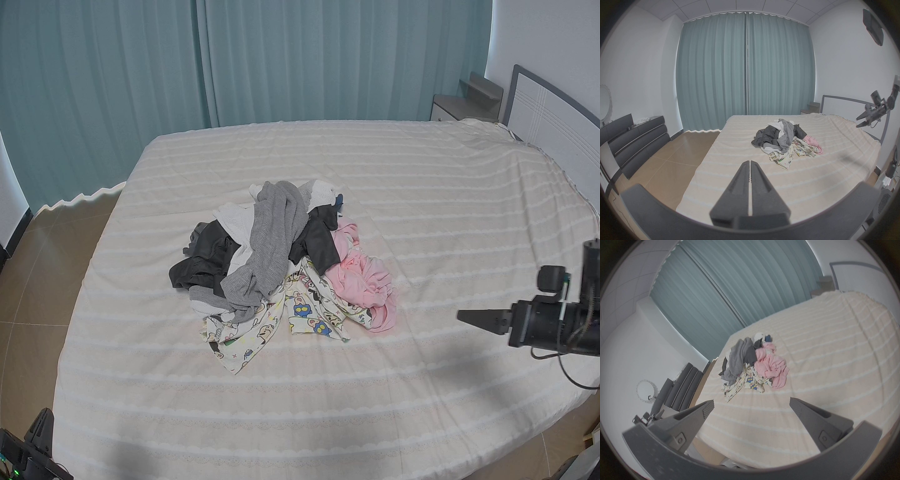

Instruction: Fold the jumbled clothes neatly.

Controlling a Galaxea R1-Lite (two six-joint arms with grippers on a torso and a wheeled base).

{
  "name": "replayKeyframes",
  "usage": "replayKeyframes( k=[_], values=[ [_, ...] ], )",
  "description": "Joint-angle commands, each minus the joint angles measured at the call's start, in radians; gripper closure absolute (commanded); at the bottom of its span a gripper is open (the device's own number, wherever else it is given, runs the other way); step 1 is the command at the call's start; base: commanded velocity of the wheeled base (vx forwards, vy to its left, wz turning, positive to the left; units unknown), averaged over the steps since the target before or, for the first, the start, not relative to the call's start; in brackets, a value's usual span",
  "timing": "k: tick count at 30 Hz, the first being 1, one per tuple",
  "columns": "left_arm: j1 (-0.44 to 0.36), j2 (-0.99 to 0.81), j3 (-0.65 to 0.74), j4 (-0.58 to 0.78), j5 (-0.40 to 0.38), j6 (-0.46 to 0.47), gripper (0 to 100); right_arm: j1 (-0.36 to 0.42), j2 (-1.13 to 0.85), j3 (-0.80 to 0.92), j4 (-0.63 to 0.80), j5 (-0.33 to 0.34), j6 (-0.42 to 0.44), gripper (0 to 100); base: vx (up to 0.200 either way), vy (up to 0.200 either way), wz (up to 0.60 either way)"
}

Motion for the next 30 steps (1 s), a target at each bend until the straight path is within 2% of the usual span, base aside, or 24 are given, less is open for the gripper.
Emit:
replayKeyframes(
  k=[1,9,16,30],
  values=[
    [0.0,0.001,0.016,0.0,0.0,-0.002,100,0.264,0.805,-0.274,-0.307,-0.147,0.212,0,0.0,0.0,0.0],
    [0.0,0.001,0.016,0.0,0.0,-0.003,100,0.264,0.877,-0.492,-0.145,-0.169,0.212,0,0.0,0.0,0.0],
    [0.0,0.001,0.016,0.0,0.0,-0.003,100,0.266,0.96,-0.587,-0.137,-0.185,0.213,0,0.0,0.0,0.0],
    [0.002,0.001,0.016,0.0,0.0,-0.003,100,0.258,1.018,-0.655,-0.146,-0.198,0.215,0,0.0,0.0,0.0]
  ],
)
